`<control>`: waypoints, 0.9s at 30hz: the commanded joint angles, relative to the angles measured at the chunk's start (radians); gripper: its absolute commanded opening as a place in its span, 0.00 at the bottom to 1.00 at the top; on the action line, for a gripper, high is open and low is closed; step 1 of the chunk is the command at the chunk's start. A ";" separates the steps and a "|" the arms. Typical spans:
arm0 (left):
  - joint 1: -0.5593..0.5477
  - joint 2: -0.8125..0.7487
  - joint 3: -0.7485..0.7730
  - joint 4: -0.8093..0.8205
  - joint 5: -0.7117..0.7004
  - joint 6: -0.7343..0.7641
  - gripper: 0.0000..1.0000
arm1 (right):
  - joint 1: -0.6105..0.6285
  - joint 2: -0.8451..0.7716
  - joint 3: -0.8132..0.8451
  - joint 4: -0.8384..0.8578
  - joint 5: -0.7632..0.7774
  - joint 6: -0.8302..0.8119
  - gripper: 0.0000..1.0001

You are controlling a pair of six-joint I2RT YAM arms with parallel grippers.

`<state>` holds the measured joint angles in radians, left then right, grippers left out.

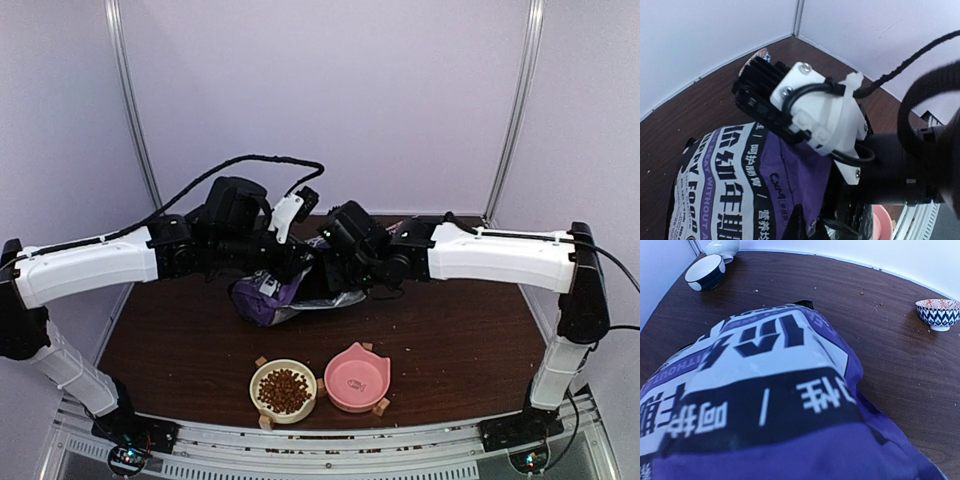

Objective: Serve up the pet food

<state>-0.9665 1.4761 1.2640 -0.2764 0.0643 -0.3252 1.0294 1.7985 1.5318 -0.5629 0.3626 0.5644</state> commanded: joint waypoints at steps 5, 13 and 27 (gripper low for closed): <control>-0.058 0.017 -0.010 0.180 0.082 -0.080 0.00 | -0.072 0.088 -0.099 0.212 -0.068 -0.009 0.14; -0.058 0.024 -0.014 0.199 0.080 -0.090 0.00 | -0.078 0.089 -0.204 0.326 -0.369 -0.102 0.14; 0.044 -0.119 -0.110 0.094 -0.107 -0.080 0.69 | -0.078 -0.022 -0.308 0.306 -0.369 -0.113 0.13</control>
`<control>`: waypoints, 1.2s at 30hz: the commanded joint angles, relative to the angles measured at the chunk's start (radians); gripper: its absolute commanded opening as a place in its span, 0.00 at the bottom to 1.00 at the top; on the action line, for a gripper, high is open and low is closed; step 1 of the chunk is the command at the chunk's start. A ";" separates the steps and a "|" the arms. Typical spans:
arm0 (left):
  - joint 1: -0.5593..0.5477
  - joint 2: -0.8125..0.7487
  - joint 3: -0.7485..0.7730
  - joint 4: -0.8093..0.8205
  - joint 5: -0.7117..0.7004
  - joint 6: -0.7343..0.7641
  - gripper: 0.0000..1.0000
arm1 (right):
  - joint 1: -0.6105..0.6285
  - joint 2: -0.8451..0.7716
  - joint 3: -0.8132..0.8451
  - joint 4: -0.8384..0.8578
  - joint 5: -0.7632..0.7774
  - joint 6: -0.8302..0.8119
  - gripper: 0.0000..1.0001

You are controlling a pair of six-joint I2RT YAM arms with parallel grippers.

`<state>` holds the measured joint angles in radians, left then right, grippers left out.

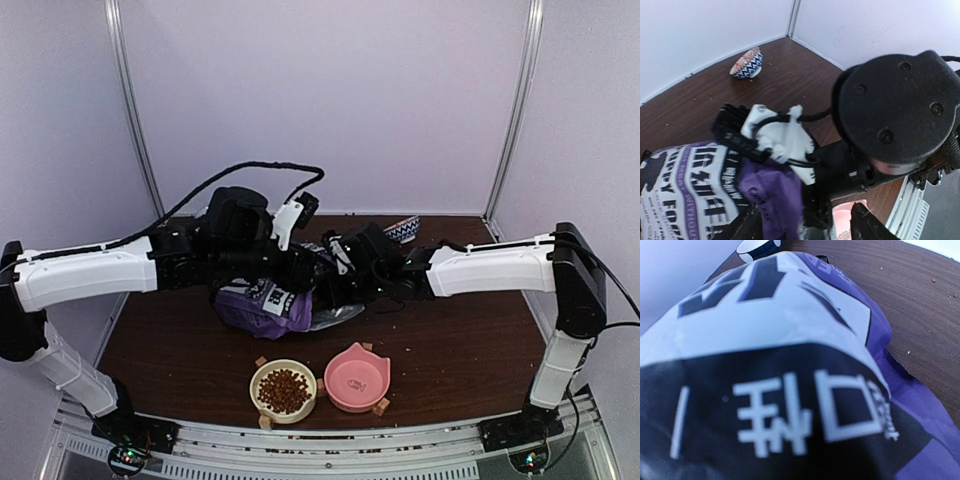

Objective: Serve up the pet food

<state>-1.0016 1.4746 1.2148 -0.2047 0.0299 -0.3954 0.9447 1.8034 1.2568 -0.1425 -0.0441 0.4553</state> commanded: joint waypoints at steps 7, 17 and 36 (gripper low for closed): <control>0.444 -0.270 -0.341 0.008 -0.066 -0.172 0.83 | 0.007 -0.052 -0.013 -0.116 0.071 -0.007 0.13; 0.687 -0.123 -0.512 0.175 0.101 -0.245 0.84 | 0.015 -0.012 0.045 -0.149 0.088 -0.011 0.13; 0.698 0.087 -0.529 0.298 0.267 -0.248 0.00 | 0.101 0.241 0.335 -0.370 0.031 -0.092 0.13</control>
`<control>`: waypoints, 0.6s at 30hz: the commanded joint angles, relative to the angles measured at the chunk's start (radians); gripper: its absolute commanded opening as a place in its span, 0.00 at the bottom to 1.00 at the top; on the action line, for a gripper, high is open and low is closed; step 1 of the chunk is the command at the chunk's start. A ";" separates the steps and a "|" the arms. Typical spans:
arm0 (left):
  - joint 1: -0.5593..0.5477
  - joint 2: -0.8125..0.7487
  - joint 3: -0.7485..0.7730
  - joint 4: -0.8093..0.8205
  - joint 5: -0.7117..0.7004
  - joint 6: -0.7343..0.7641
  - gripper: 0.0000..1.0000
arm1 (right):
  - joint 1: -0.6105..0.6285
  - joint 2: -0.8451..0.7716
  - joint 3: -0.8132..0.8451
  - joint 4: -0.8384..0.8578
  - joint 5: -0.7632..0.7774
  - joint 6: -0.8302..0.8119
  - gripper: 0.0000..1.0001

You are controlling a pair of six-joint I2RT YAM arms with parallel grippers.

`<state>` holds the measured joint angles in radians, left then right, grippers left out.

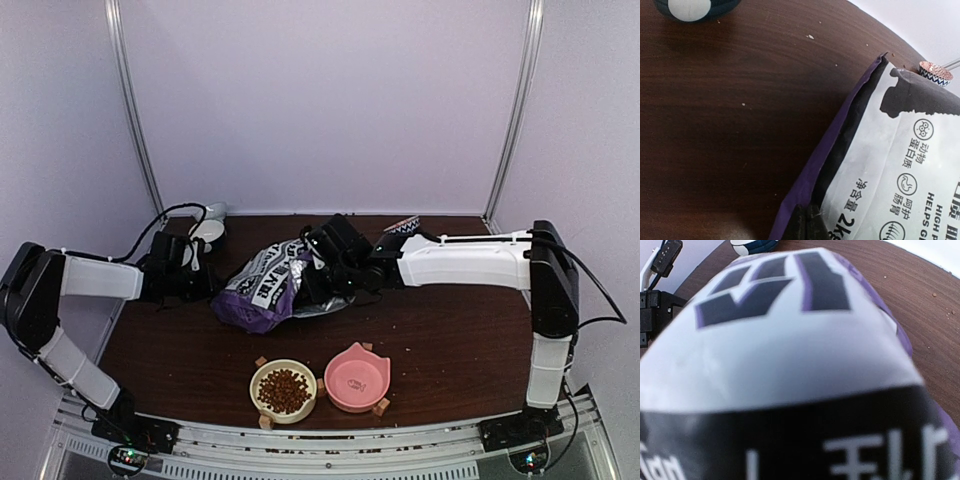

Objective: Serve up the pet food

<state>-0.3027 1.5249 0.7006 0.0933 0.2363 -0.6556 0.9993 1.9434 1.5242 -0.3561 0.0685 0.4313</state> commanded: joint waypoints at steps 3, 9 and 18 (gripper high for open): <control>-0.001 0.044 -0.016 0.003 0.070 0.016 0.00 | 0.065 0.137 0.118 -0.203 -0.167 -0.100 0.13; -0.002 0.039 -0.024 0.016 0.083 0.012 0.00 | 0.070 0.157 0.158 -0.186 -0.385 -0.106 0.13; -0.002 0.000 -0.036 0.029 0.087 0.016 0.00 | 0.068 0.133 0.188 -0.118 -0.602 -0.083 0.13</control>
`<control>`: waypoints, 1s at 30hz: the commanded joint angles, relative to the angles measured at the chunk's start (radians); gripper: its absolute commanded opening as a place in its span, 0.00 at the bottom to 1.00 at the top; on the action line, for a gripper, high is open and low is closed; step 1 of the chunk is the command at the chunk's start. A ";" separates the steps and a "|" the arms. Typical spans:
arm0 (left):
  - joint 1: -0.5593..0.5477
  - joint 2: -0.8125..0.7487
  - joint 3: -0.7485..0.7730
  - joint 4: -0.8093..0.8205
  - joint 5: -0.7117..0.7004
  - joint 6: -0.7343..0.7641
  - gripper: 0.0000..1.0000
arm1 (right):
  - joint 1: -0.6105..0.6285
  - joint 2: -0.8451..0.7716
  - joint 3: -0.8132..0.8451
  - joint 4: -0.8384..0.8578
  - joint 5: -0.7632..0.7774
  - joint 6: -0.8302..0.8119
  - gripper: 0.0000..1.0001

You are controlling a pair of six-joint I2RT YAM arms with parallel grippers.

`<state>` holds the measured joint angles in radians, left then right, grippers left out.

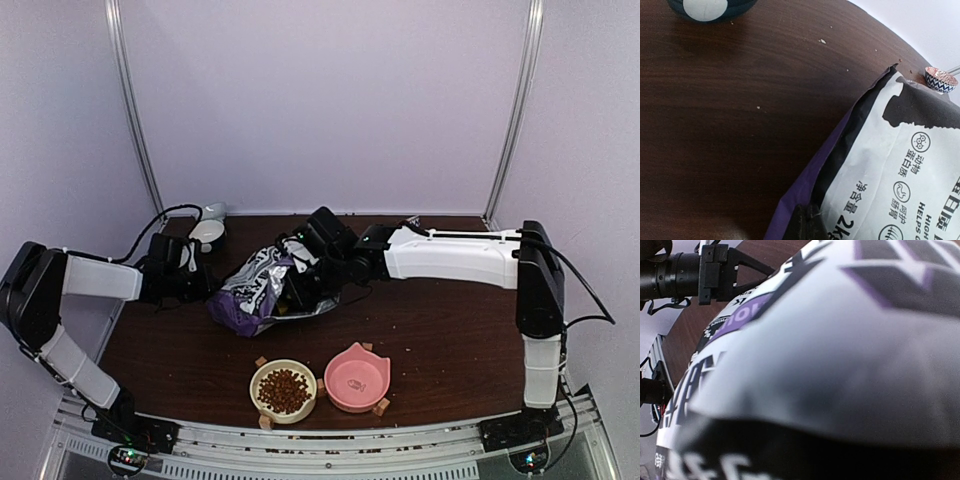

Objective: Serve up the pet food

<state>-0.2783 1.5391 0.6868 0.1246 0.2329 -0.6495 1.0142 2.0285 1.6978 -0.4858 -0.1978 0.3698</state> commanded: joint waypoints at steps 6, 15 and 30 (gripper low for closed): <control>-0.028 -0.094 0.033 -0.123 0.035 0.092 0.32 | 0.031 0.009 -0.020 0.100 -0.433 0.047 0.13; -0.177 -0.354 0.255 -0.480 -0.074 0.236 0.74 | -0.038 -0.115 -0.128 0.295 -0.508 0.248 0.14; -0.566 -0.351 0.492 -0.766 -0.155 0.327 0.88 | -0.084 -0.210 -0.199 0.432 -0.541 0.405 0.14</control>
<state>-0.7906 1.1328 1.1259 -0.5434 0.1967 -0.3717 0.9352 1.8778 1.5024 -0.1509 -0.7071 0.7391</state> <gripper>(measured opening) 0.864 0.243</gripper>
